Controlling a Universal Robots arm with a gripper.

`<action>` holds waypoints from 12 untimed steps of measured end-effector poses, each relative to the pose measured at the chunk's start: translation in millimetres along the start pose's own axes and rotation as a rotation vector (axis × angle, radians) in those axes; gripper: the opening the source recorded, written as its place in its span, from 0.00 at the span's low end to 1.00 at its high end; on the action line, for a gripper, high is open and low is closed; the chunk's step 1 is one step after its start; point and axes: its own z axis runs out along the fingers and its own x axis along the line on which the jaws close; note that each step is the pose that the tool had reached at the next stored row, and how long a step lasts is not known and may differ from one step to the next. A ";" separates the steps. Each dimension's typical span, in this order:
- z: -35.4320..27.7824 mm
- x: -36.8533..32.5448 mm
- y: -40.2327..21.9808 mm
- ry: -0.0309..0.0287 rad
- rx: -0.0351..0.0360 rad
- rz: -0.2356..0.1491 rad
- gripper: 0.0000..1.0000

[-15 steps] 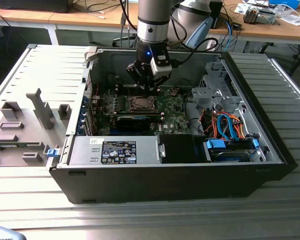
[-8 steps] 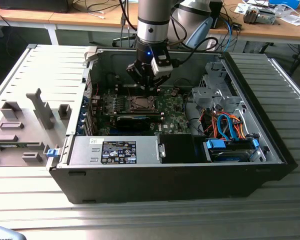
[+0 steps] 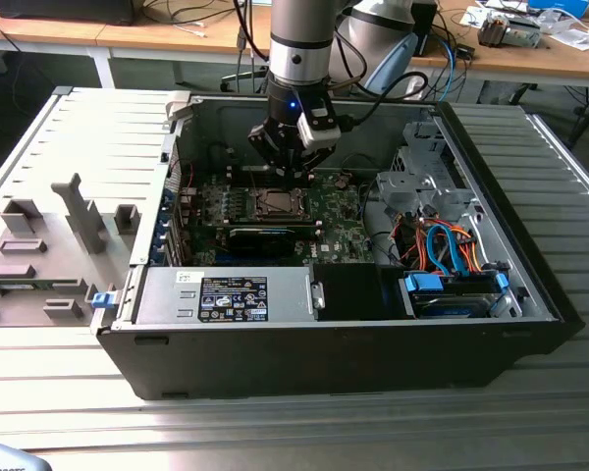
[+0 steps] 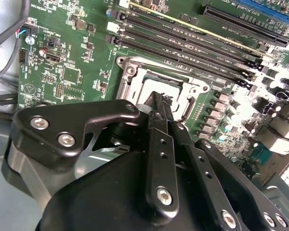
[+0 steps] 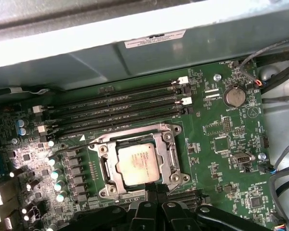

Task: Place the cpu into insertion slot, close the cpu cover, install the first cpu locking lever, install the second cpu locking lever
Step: 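Install the first cpu locking lever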

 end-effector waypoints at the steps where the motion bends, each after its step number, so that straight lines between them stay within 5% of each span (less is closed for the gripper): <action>1: 0.0 0.0 0.0 -0.0002 0.0000 -0.002 0.11; 12: 0.0 0.0 0.0 -0.0027 -0.0002 -0.031 0.11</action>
